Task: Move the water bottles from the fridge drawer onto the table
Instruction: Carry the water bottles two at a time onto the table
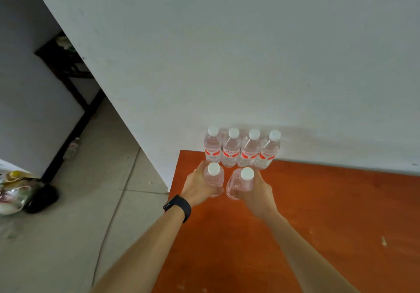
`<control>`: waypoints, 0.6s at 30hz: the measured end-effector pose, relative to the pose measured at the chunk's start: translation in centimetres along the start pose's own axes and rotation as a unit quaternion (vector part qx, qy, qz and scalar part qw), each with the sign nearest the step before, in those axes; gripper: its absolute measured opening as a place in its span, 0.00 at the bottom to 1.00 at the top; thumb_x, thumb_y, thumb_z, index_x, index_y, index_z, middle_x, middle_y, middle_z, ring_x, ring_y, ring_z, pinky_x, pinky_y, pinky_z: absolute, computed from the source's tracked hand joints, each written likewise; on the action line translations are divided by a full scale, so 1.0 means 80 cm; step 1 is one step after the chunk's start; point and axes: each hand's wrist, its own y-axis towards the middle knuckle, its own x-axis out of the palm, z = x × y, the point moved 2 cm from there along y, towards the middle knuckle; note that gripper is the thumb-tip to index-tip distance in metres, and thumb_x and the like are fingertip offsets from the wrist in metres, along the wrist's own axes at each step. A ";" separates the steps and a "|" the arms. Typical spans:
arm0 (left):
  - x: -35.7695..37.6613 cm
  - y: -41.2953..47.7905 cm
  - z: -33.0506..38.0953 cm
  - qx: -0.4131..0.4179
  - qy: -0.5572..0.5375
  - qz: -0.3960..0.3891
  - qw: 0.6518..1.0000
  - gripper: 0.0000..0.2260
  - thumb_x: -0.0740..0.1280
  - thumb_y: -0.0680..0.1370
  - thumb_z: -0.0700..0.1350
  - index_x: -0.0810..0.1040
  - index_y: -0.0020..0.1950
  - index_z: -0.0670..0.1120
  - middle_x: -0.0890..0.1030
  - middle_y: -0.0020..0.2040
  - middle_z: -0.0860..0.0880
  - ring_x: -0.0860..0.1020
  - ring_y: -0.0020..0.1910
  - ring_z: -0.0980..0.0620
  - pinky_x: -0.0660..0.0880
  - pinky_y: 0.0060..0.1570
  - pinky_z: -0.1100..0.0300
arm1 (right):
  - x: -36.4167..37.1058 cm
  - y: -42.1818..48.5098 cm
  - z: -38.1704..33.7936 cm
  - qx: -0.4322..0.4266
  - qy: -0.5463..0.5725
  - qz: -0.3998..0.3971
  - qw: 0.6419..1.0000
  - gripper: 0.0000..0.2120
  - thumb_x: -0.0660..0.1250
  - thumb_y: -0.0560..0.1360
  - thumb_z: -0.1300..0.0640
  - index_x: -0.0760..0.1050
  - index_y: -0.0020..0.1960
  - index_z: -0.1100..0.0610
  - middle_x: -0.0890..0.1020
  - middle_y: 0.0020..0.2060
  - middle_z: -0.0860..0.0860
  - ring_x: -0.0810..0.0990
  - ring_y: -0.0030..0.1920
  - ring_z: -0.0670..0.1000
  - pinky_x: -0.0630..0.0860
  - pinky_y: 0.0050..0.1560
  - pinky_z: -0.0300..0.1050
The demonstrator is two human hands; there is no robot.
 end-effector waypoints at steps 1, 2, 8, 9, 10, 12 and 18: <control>-0.002 0.010 0.002 0.006 0.001 -0.001 1.000 0.33 0.81 0.66 0.48 0.70 0.66 0.54 0.80 0.56 0.55 0.80 0.55 0.53 0.76 0.47 0.63 | 0.002 0.010 -0.002 -0.001 0.007 0.001 1.000 0.30 0.78 0.67 0.54 0.67 0.64 0.45 0.81 0.49 0.41 0.82 0.46 0.43 0.78 0.40 0.36; -0.004 0.020 0.003 0.012 0.001 -0.003 1.000 0.33 0.81 0.66 0.48 0.71 0.66 0.54 0.80 0.56 0.56 0.80 0.55 0.53 0.77 0.47 0.63 | 0.004 0.019 -0.002 -0.001 0.012 0.002 1.000 0.30 0.79 0.67 0.55 0.67 0.63 0.44 0.82 0.48 0.41 0.82 0.45 0.43 0.78 0.40 0.36; -0.002 0.058 0.000 0.038 0.005 -0.030 0.999 0.33 0.80 0.66 0.48 0.69 0.67 0.57 0.80 0.53 0.60 0.80 0.54 0.56 0.77 0.48 0.63 | 0.021 0.052 0.000 -0.019 0.027 -0.019 0.999 0.33 0.80 0.67 0.54 0.64 0.61 0.37 0.80 0.49 0.37 0.80 0.49 0.40 0.73 0.42 0.30; 0.000 0.061 -0.005 0.036 0.007 -0.036 0.999 0.34 0.80 0.66 0.48 0.69 0.68 0.57 0.80 0.54 0.60 0.80 0.54 0.55 0.77 0.48 0.63 | 0.025 0.055 0.003 -0.021 0.035 -0.020 0.999 0.33 0.80 0.67 0.54 0.64 0.61 0.36 0.80 0.50 0.37 0.80 0.50 0.40 0.74 0.44 0.30; 0.002 0.062 -0.011 0.031 0.007 -0.039 0.999 0.34 0.80 0.66 0.50 0.68 0.68 0.57 0.80 0.54 0.60 0.80 0.55 0.55 0.78 0.49 0.62 | 0.027 0.057 0.006 -0.022 0.041 -0.019 0.999 0.33 0.80 0.67 0.54 0.64 0.60 0.34 0.81 0.51 0.36 0.80 0.51 0.40 0.75 0.45 0.32; 0.002 0.065 -0.022 0.024 0.006 -0.044 0.999 0.35 0.80 0.65 0.52 0.67 0.67 0.58 0.80 0.55 0.59 0.80 0.55 0.55 0.81 0.51 0.56 | 0.029 0.060 0.010 -0.024 0.054 -0.013 0.998 0.35 0.79 0.67 0.53 0.63 0.63 0.33 0.80 0.53 0.36 0.80 0.52 0.40 0.76 0.47 0.33; 0.010 0.057 -0.049 0.006 -0.041 -0.034 0.999 0.43 0.82 0.65 0.53 0.59 0.72 0.61 0.76 0.63 0.60 0.77 0.62 0.56 0.79 0.58 0.56 | 0.035 0.069 0.040 0.000 0.062 -0.040 0.997 0.43 0.80 0.67 0.49 0.58 0.73 0.41 0.77 0.55 0.34 0.80 0.53 0.39 0.74 0.41 0.27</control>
